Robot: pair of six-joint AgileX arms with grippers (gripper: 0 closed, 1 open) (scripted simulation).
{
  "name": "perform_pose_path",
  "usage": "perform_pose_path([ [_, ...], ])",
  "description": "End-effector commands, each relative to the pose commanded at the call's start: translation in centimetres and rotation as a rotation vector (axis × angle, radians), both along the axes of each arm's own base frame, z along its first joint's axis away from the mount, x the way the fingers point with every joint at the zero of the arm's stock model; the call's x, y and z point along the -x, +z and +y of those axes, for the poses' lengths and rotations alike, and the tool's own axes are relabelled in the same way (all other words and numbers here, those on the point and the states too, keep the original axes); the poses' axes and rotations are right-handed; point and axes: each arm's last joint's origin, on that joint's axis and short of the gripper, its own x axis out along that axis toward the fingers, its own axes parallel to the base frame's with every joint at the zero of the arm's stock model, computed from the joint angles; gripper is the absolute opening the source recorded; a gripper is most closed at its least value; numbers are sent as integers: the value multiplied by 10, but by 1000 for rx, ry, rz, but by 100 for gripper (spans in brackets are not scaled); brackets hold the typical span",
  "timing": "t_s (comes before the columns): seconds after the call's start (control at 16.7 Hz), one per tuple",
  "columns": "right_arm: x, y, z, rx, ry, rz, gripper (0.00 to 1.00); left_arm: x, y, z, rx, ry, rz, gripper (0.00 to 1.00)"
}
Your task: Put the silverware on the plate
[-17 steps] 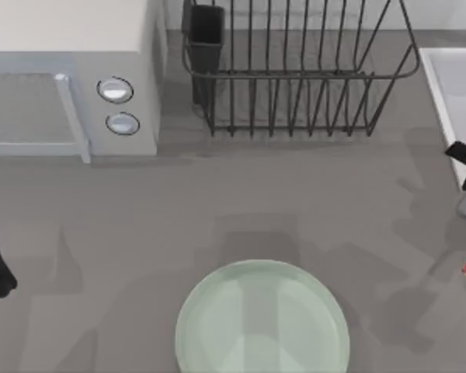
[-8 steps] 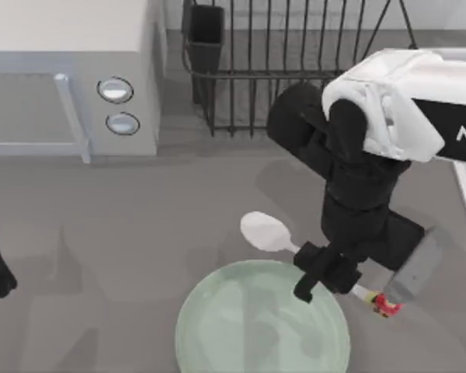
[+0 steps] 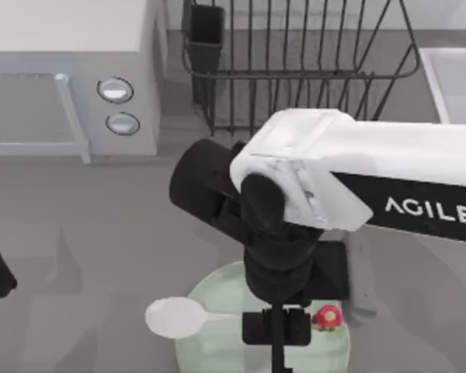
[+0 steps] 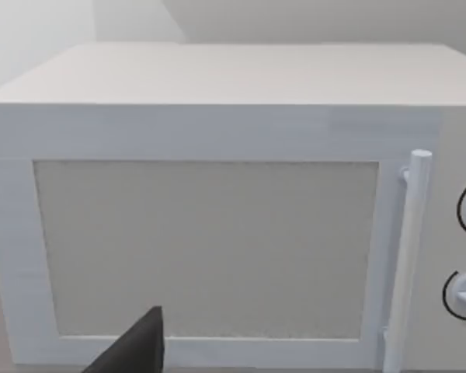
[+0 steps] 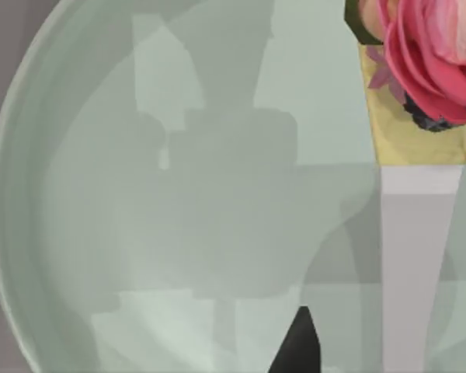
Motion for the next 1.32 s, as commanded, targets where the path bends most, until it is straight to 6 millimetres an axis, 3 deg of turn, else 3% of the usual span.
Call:
perform_pose_path([
  [0.48,-1,2,-3,4,-11,-2,0,0,0,0,0,0,0,100],
  [1.02,-9,23,-32,33,-105,-42,0,0,0,0,0,0,0,100],
  [1.32,-11,27,-37,18,-121,-57,0,0,0,0,0,0,0,100],
])
